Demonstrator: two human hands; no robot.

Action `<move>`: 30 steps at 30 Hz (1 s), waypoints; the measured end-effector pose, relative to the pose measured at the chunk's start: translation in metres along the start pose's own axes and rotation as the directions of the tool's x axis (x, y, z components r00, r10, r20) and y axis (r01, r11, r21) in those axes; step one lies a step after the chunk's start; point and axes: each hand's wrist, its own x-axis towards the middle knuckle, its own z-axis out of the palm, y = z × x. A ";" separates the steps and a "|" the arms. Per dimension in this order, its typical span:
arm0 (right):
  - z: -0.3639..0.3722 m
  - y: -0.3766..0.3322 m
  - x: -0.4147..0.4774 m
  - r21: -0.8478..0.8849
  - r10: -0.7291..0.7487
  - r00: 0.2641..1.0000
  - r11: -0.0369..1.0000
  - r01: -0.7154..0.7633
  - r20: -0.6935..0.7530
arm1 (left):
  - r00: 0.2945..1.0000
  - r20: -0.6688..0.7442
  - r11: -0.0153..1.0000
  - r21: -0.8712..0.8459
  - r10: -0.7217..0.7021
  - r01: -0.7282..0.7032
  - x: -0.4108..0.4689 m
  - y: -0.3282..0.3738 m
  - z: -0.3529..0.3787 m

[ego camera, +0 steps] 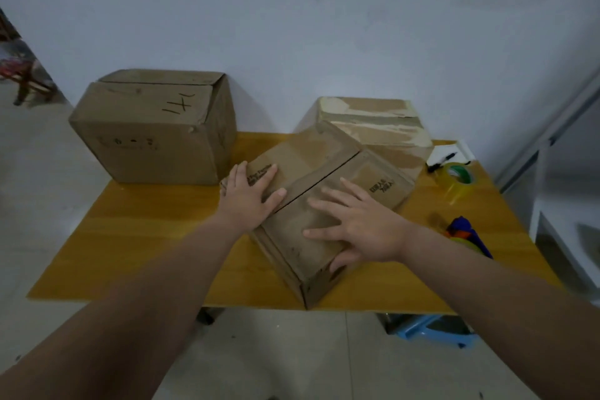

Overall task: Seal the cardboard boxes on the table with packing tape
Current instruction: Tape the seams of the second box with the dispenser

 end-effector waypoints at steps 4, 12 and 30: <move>0.018 -0.005 0.000 0.078 0.083 0.992 0.993 -0.091 0.099 | 0.987 0.116 0.993 0.020 0.113 -0.116 0.023 0.008 0.000; 0.025 -0.015 0.036 0.247 0.345 0.939 0.911 -0.331 -0.014 | 0.954 0.215 0.934 0.245 0.208 -0.259 0.051 0.044 0.007; 0.176 0.155 -0.182 0.534 0.805 0.489 0.265 -0.803 0.336 | 0.850 0.011 0.849 0.028 0.527 -0.527 0.000 0.289 0.107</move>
